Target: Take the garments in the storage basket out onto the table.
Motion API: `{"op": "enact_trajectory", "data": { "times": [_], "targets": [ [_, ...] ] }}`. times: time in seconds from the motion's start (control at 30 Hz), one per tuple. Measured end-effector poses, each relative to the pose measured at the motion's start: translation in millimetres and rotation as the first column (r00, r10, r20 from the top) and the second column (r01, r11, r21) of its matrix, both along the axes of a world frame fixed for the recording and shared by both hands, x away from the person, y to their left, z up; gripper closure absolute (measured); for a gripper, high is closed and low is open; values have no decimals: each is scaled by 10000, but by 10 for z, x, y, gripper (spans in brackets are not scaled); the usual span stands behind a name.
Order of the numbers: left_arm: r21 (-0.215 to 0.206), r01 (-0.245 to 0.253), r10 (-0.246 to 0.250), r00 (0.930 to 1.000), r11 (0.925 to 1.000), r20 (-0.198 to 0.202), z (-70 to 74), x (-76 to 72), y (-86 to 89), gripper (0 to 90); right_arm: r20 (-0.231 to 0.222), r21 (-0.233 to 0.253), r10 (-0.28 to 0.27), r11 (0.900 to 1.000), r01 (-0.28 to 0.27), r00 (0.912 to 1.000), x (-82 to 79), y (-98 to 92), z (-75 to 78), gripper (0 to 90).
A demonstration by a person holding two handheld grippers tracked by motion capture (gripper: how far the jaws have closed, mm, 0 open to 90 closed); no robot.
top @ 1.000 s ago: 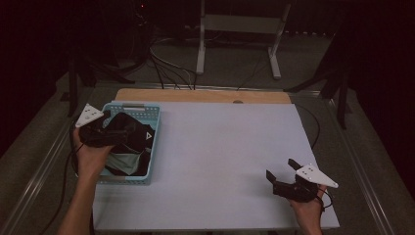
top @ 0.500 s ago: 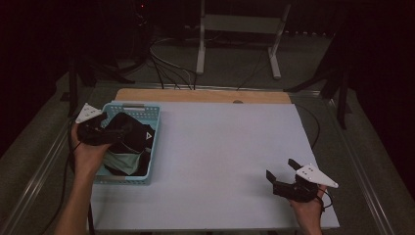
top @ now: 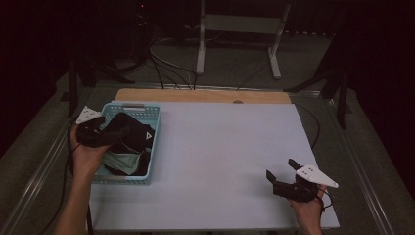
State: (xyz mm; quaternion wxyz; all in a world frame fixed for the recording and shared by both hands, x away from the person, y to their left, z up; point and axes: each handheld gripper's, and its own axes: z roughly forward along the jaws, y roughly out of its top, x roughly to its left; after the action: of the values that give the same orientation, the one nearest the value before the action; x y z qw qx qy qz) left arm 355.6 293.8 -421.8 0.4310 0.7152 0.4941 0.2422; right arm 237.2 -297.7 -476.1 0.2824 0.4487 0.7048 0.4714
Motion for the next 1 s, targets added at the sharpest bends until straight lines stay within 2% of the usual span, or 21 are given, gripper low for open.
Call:
{"op": "enact_trajectory", "data": {
  "times": [0.27, 0.37, 0.5, 0.7, 0.9, 1.0],
  "targets": [
    [-17, -125, 124, 9991, 9999, -395, -94, 30, 44, 0, -7, -9, -3, 10000, 3, 10000, 0, 2, -1, 80],
    [-195, -140, 130, 9985, 9997, -525, -130, 59, 61, 0, -12, -18, -7, 10000, 7, 10000, 1, 2, -2, 80],
    [-154, -135, 127, 9985, 9998, -539, -150, 82, 59, 0, -19, -19, 0, 10000, 0, 10000, 2, 3, -3, 80],
    [-133, -62, 51, 9964, 9999, -845, -221, 152, 42, 0, -19, -14, -5, 10000, 5, 10000, 1, 2, -2, 80],
    [63, -54, 59, 9960, 10000, -894, -253, 186, 24, 0, -28, -13, -3, 10000, 3, 10000, 2, 2, -2, 80],
    [252, -303, 322, 9962, 9992, -813, -251, 197, 46, 0, -13, -14, 1, 10000, -1, 10000, 1, 3, -2, 80]
  ]
}}
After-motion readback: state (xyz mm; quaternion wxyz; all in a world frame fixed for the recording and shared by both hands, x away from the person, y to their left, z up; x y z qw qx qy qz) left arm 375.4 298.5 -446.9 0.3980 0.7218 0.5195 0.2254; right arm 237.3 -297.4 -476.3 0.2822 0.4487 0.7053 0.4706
